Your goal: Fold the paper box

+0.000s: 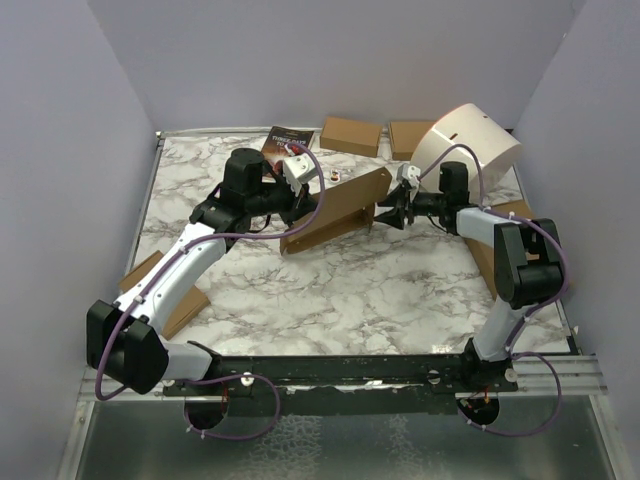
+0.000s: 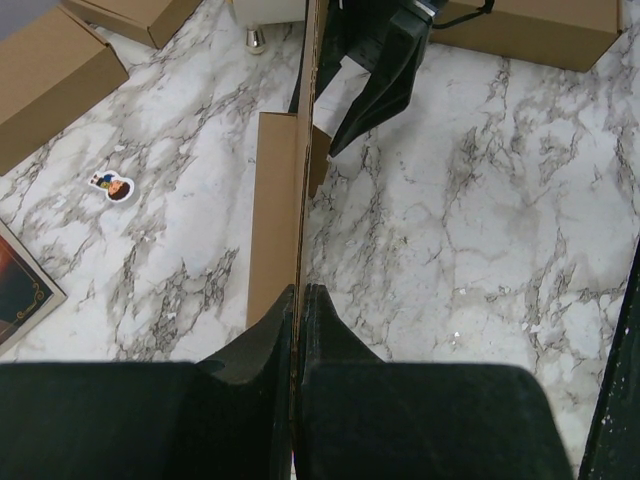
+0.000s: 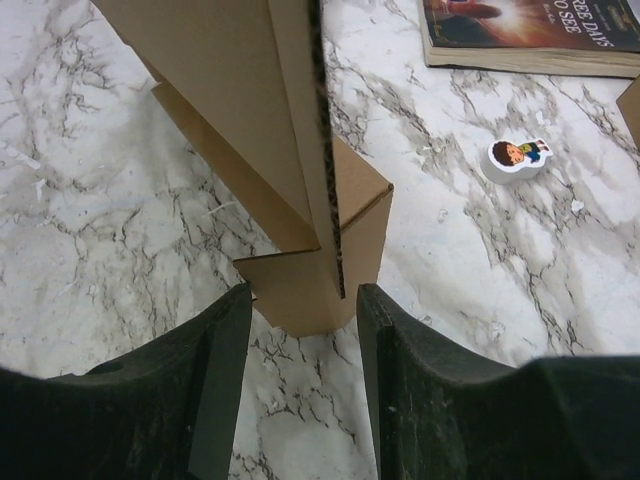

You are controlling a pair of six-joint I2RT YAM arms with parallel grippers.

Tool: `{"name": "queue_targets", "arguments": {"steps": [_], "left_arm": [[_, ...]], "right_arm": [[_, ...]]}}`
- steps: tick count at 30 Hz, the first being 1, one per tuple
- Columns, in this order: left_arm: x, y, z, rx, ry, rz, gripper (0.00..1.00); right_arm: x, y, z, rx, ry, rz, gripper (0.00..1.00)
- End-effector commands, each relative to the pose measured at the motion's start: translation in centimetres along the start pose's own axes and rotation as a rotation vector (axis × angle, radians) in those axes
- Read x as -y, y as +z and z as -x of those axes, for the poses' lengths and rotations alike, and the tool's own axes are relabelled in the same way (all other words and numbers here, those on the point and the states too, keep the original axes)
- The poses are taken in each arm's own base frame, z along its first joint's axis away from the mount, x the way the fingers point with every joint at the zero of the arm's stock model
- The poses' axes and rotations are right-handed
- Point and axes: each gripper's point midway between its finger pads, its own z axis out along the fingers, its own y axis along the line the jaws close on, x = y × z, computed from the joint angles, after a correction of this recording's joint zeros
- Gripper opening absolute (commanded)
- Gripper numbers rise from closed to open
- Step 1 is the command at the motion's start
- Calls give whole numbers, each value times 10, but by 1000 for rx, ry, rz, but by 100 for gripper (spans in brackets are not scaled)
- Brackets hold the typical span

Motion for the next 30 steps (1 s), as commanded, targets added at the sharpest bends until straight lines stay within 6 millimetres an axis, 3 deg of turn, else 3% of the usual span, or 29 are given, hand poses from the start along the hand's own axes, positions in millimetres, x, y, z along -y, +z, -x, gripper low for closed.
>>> {"name": "queue_targets", "arguments": {"steps": [1,12,23,30], "left_arm": [[6,4,-9,-35,-43,-40,0],[5,7,-8,-39,-61,-48,0],[1,2,-9,-41,-62,-32,0],[1,1,-9,-41,-62,-31,0]], "right_arm": [[-2,11,4,21,-2,6,46],[-2,19,4,16,19,12,40],[-20,11,24,14,-20,162,64],[-12,-6,30,-7,-65,160,71]]}}
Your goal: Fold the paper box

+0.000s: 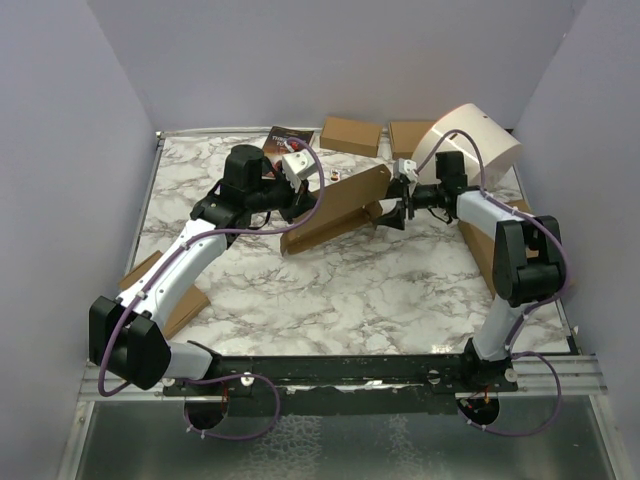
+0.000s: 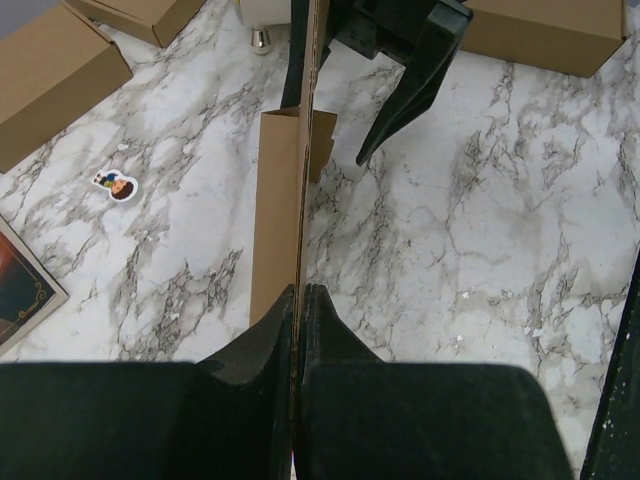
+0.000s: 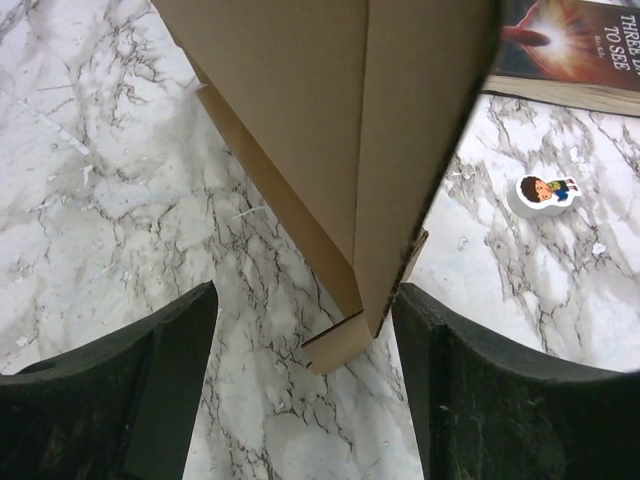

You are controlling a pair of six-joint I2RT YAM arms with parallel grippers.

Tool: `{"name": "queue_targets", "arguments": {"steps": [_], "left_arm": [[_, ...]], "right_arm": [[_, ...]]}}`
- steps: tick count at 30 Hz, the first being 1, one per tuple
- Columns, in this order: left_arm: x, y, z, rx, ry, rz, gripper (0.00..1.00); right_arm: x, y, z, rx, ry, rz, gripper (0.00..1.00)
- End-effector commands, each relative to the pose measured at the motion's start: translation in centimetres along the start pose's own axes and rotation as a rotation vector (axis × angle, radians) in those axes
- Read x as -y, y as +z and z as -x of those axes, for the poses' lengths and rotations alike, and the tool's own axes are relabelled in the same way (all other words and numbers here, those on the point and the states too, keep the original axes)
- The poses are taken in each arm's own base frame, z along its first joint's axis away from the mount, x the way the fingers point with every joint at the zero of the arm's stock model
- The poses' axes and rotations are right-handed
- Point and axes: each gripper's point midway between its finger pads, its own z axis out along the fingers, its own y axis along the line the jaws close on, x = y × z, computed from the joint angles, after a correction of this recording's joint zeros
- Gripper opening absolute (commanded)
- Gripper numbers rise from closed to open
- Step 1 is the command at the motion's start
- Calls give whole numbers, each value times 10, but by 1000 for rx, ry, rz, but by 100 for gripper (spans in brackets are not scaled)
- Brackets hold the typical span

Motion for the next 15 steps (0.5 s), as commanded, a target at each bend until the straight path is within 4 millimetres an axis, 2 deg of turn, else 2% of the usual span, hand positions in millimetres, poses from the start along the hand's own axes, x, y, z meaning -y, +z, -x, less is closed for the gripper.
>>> {"name": "queue_targets", "arguments": {"steps": [1,4,8,11,13,15], "left_arm": [[8,-2,-10,-38,-46,-34,0],[8,-2,-10,-38,-47,-34,0],[8,-3,-11,-39,-46,-33,0],[9,-3,-10,-36,-45,-35,0],[9,-4,-10,-37,-46,-35,0],[10,-4,-9,-34,-44,-36,0]], "right_arm": [[-5,-14,12,4,-42,44,72],[-8,-25,13,-5,-67,53,76],[-11,-37,18,-14,-125,52,76],[-6,-47,24,-10,-142,22,76],[0,-53,25,-9,-136,-8,74],[6,-54,24,-23,-129,-53,64]]}}
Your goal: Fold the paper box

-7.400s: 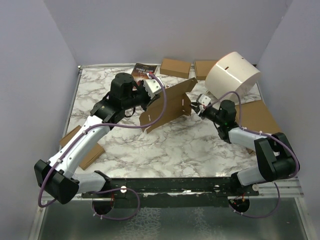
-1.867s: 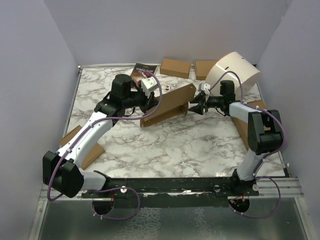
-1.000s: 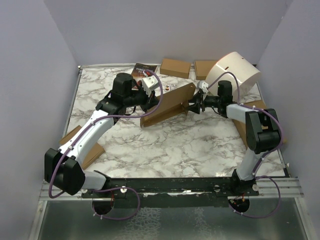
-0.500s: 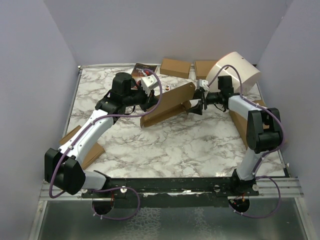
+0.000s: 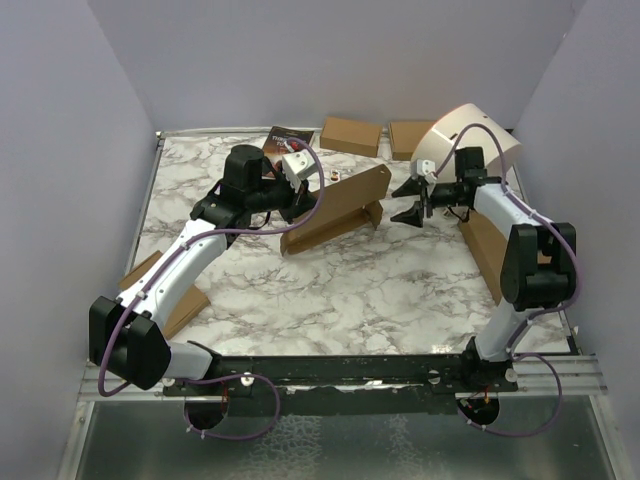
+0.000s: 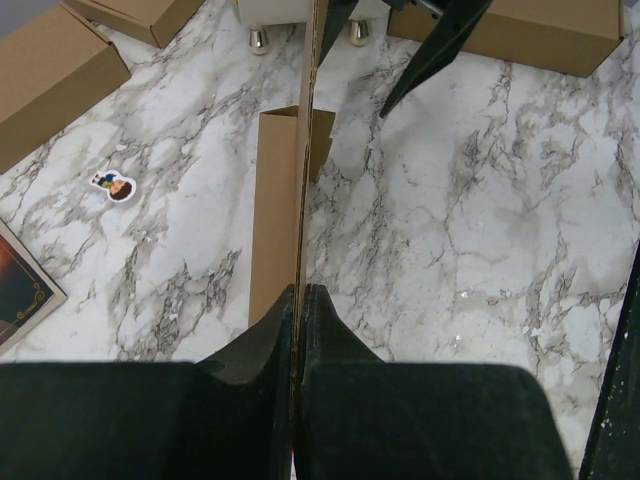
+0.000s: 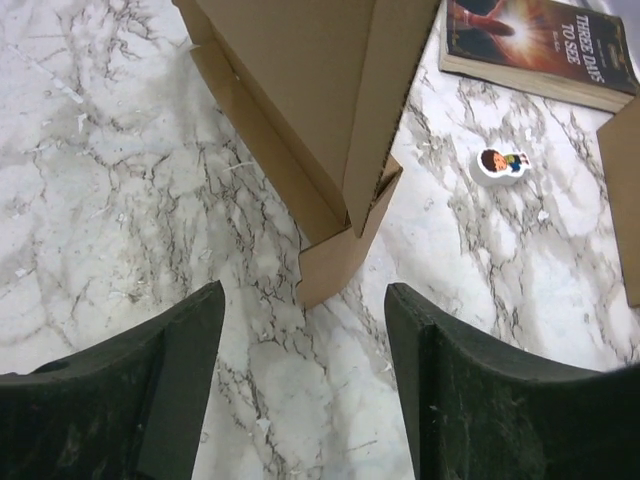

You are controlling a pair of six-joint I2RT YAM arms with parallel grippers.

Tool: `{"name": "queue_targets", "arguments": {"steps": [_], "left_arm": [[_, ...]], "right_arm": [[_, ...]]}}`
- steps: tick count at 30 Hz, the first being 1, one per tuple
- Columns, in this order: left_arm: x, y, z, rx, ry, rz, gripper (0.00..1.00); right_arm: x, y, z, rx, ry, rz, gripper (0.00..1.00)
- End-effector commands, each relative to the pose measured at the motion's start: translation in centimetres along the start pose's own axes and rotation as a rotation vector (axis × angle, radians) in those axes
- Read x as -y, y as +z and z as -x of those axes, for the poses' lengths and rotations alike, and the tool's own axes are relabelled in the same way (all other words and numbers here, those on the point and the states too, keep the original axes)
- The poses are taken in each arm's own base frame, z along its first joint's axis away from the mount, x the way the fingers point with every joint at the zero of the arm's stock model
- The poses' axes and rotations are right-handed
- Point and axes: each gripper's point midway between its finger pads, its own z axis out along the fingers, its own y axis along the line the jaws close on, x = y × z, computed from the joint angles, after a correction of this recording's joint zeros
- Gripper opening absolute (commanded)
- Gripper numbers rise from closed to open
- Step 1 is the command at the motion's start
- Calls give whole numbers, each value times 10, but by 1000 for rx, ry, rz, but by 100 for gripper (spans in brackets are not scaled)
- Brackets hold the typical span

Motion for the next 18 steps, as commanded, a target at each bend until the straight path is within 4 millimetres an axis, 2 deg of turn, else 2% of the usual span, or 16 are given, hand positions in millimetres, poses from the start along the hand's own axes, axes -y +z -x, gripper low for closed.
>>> {"name": "queue_targets", "arguments": {"steps": [1,5,8,14,18], "left_arm": [[9,-3,-9,-35,-45,-32,0],[9,-3,-8,-34,-44,-35,0],[9,-2,-9,-35,-45,-37,0],[9,-2,-8,-31,-48,-43,0],[10,-1,-8,-31,-49,-45,0]], "right_arm": [[8,-10,18,20,-41,-67,59],[26,-12,4,-16,9,-197,25],[35,-9,-5,-41,35,-266,16],[33,15,-14,-35,110,-259,16],[24,32,-16,-30,105,-215,32]]}}
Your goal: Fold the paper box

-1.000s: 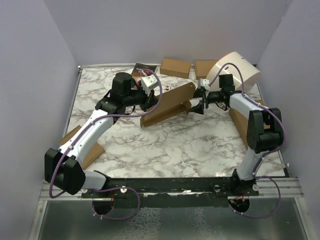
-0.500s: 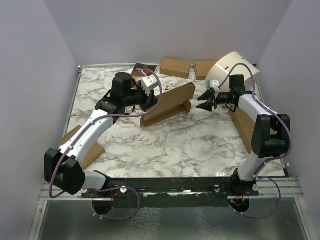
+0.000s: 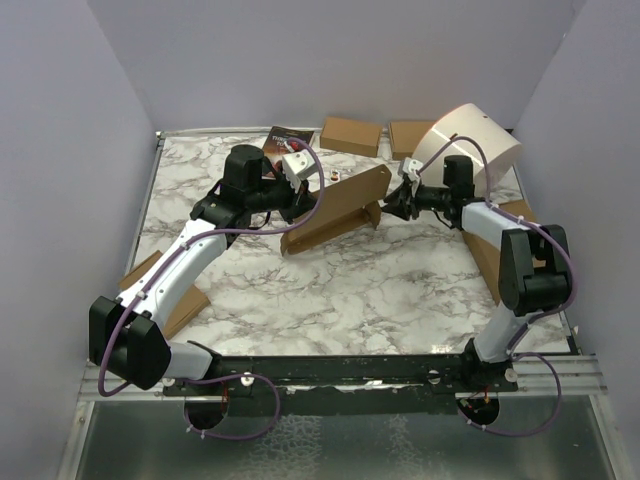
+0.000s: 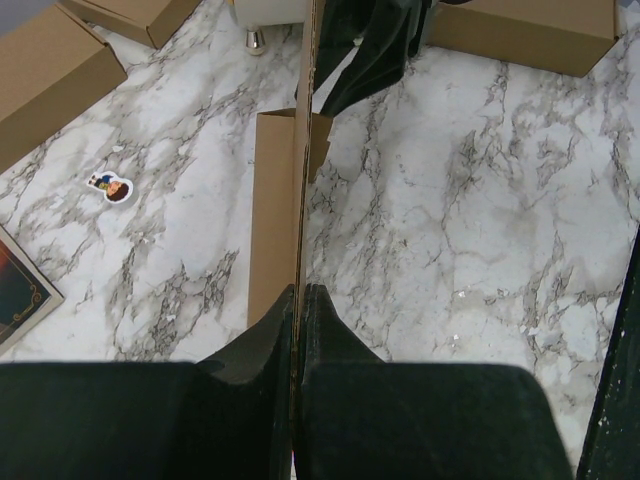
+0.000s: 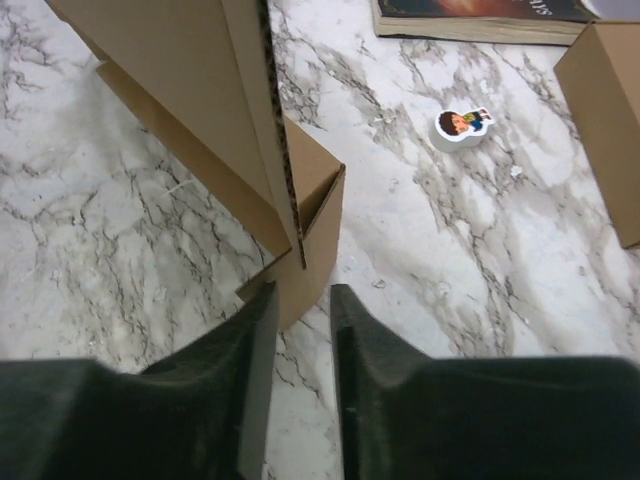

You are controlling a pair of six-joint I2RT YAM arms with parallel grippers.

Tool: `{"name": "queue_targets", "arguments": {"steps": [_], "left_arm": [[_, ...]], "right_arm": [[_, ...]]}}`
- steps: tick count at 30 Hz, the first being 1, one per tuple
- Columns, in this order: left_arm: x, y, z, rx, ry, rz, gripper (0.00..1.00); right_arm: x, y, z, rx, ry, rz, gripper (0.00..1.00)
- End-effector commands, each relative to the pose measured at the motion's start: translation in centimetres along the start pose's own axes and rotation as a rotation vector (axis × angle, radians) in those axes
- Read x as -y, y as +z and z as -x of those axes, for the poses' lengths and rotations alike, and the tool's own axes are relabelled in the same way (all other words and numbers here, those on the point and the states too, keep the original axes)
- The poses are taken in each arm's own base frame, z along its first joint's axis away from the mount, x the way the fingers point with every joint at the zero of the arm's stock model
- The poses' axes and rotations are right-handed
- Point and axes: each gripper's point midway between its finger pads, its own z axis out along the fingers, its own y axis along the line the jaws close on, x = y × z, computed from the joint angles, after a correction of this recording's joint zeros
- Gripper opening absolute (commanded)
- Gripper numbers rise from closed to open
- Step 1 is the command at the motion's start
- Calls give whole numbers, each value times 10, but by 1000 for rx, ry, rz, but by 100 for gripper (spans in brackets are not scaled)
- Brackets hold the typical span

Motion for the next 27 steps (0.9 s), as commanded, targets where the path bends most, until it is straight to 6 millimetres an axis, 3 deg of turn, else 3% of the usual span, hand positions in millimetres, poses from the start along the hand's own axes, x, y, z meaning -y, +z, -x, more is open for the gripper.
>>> {"name": "queue_targets", "arguments": {"steps": [1,9,18,27], "left_arm": [[8,-1,-9,-34,-51,-38,0],[7,1,-8,-29,-53,-42,0],[8,3,-8,-29,-57,-54,0],[8,5,-11,-36,-65,-55,0]], "right_arm": [[-2,19,-2,3,-6,3,36],[-15,27,-1,28,-2,67,46],[-9,35,-4,62,119,5,41],[-7,41,2,106,124,-10,39]]}}
